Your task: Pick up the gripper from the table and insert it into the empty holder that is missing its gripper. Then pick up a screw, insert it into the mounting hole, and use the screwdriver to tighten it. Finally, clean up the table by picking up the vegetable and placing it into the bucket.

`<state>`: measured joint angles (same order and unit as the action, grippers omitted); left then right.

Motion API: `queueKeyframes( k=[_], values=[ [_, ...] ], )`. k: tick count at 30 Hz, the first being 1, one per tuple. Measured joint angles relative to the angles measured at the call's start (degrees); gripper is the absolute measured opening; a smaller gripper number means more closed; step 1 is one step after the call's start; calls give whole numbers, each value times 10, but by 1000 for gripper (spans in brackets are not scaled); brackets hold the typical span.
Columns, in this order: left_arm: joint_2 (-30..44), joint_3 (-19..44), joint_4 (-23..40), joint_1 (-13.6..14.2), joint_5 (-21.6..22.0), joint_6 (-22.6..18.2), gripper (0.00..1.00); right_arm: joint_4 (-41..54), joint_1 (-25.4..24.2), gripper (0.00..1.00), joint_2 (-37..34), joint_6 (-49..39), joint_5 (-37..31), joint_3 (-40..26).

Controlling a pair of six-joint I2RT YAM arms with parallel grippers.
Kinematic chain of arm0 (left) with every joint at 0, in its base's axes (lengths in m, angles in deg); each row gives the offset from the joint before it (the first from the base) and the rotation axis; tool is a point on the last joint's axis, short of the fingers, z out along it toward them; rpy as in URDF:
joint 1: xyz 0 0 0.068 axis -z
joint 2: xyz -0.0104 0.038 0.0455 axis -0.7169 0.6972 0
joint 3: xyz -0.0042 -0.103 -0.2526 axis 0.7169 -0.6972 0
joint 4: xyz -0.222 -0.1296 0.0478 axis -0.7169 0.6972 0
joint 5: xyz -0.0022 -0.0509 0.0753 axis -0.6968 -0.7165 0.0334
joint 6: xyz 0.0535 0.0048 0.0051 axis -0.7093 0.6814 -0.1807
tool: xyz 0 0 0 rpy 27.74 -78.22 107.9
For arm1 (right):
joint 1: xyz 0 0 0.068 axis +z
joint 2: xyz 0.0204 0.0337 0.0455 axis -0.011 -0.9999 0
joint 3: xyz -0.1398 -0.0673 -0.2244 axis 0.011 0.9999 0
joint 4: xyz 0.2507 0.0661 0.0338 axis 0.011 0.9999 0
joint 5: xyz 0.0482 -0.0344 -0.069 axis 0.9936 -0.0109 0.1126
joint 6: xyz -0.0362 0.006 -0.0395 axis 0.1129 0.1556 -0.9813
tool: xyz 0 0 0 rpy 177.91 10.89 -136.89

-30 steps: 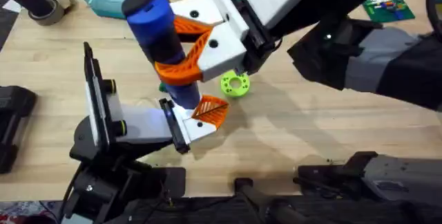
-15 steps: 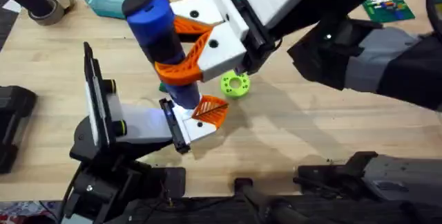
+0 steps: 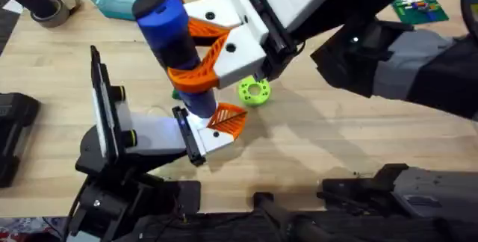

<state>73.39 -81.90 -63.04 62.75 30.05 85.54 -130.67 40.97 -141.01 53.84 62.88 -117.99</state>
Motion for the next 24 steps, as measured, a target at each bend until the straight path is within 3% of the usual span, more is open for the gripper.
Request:
queueKeyframes(
  k=[18,24],
  values=[
    [0,0,0,0,0,0,4,-7,0,25,0,-2,1,0],
    [0,0,0,0,0,0,4,-123,-2,25,-4,32,-20,1]
  ],
)
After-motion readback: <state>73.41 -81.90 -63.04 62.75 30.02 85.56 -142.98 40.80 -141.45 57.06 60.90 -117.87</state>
